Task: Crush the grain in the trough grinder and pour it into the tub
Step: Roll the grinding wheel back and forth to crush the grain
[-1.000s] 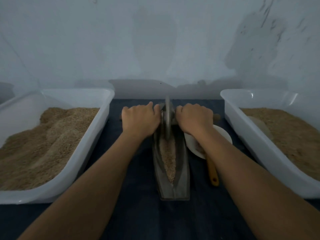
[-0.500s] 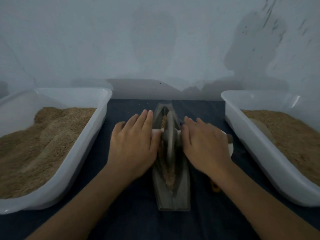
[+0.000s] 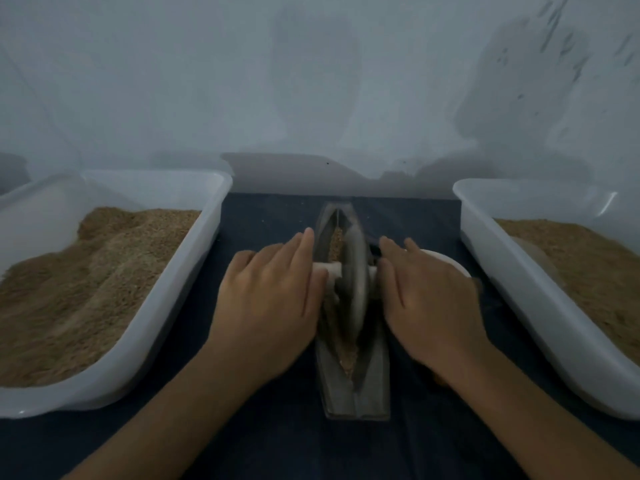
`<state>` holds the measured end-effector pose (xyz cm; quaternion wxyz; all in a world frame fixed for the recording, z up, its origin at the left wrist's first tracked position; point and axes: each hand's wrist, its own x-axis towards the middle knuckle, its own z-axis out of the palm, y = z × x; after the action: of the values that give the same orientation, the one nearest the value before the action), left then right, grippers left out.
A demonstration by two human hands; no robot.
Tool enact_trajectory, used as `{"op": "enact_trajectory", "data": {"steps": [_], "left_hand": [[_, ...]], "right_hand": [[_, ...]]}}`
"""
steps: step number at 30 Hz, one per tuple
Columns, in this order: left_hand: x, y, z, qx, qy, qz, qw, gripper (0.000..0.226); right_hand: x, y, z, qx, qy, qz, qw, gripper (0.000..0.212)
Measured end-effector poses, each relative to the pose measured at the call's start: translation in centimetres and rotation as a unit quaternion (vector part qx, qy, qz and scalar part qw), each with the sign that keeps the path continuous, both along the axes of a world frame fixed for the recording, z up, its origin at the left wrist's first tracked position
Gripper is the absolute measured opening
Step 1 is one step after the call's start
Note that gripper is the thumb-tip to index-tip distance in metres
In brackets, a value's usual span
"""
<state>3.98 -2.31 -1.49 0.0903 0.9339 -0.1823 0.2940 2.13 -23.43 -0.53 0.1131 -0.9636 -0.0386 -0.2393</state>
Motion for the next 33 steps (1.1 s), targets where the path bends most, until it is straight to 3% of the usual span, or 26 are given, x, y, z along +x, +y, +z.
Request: {"op": "enact_trajectory", "data": {"steps": [3,8,11,14,16,18,19,21,24,28,30,33], "left_hand": [[-1.1,0.3,-0.3,-0.009,0.004,-0.024,1.0,0.059],[4.1,-0.7,1.0,0.032,0.035,0.022,0.999,0.054],[7.1,-1.7,1.2,0.066,0.035,0.071,0.995,0.053],[8.0,-1.6,0.2,0.022,0.03,0.087,0.995,0.057],[8.2,-1.0,-0.5,-0.013,0.035,0.087,0.995,0.064],[8.0,-0.5,-0.9,-0.027,0.019,0.089,0.995,0.065],[7.8,-0.5,-0.9,-0.035,0.007,0.095,0.995,0.065],[7.5,-0.8,-0.8,-0.041,-0.005,0.108,0.993,0.066],[7.5,-0.9,-0.9,-0.029,0.015,0.118,0.992,0.069],[7.9,-0.8,-1.7,-0.177,0.077,0.136,0.972,0.08],[7.8,-0.8,-2.1,-0.214,0.086,0.147,0.962,0.081],[7.8,-0.9,-2.4,-0.26,0.092,0.146,0.95,0.079]], "right_hand": [[-1.5,-0.2,-0.6,-0.015,-0.043,-0.004,0.999,0.055],[3.6,0.2,0.6,-0.016,0.061,-0.014,0.998,0.056],[7.6,0.6,1.1,-0.029,0.055,-0.055,0.997,0.058],[8.9,0.3,1.3,-0.057,0.05,-0.039,0.996,0.054],[8.4,-0.3,1.9,0.008,0.041,0.032,0.999,0.048],[7.0,-0.8,2.9,0.157,0.029,0.117,0.98,0.043],[5.9,-1.1,3.3,0.212,0.005,0.135,0.968,0.04],[3.9,-2.0,3.9,0.233,-0.076,0.117,0.962,0.033],[0.7,-3.6,4.0,0.18,-0.169,0.067,0.967,0.025],[-3.1,-5.5,2.1,0.03,-0.092,0.073,0.993,0.016],[-4.6,-6.1,0.8,-0.085,-0.028,0.074,0.993,0.035],[-5.6,-6.8,-0.8,-0.232,0.056,0.103,0.966,0.076]]}}
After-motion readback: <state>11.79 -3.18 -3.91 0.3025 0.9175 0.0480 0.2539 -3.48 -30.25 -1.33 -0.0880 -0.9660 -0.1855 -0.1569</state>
